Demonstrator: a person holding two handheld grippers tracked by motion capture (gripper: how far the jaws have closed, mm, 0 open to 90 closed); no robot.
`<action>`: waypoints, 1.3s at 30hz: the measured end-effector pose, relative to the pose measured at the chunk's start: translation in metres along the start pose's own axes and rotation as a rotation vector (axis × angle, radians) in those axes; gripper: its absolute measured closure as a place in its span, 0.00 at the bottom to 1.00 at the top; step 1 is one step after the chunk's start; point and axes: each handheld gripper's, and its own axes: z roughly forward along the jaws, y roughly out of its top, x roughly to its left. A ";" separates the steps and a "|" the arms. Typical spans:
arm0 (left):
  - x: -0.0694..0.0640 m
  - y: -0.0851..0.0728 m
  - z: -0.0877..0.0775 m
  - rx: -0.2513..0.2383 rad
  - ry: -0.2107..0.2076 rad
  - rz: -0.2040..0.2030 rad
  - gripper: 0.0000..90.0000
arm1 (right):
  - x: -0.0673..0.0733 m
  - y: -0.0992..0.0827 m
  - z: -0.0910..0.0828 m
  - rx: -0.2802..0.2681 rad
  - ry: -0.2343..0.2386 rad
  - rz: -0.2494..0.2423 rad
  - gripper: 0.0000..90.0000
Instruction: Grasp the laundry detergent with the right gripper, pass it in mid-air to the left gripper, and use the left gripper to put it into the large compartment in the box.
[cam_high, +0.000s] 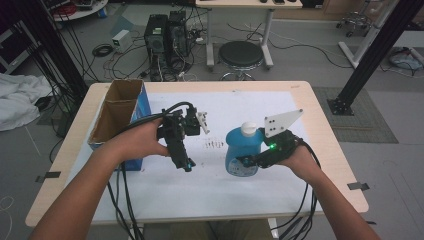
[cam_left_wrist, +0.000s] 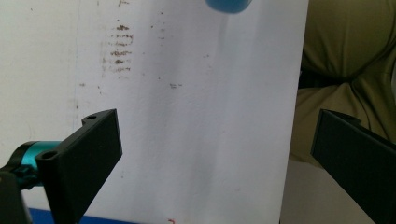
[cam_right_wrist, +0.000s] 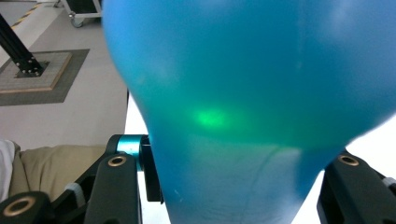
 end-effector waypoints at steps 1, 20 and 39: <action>-0.001 0.001 -0.001 0.000 0.000 0.001 0.02 | 0.000 0.001 0.003 -0.001 0.004 -0.004 0.50; -0.004 0.030 -0.010 0.020 -0.018 0.046 0.02 | 0.005 0.009 0.048 0.032 0.075 -0.039 0.51; -0.002 0.058 -0.010 0.033 -0.048 0.078 0.02 | 0.004 0.024 0.061 0.034 0.069 -0.052 0.50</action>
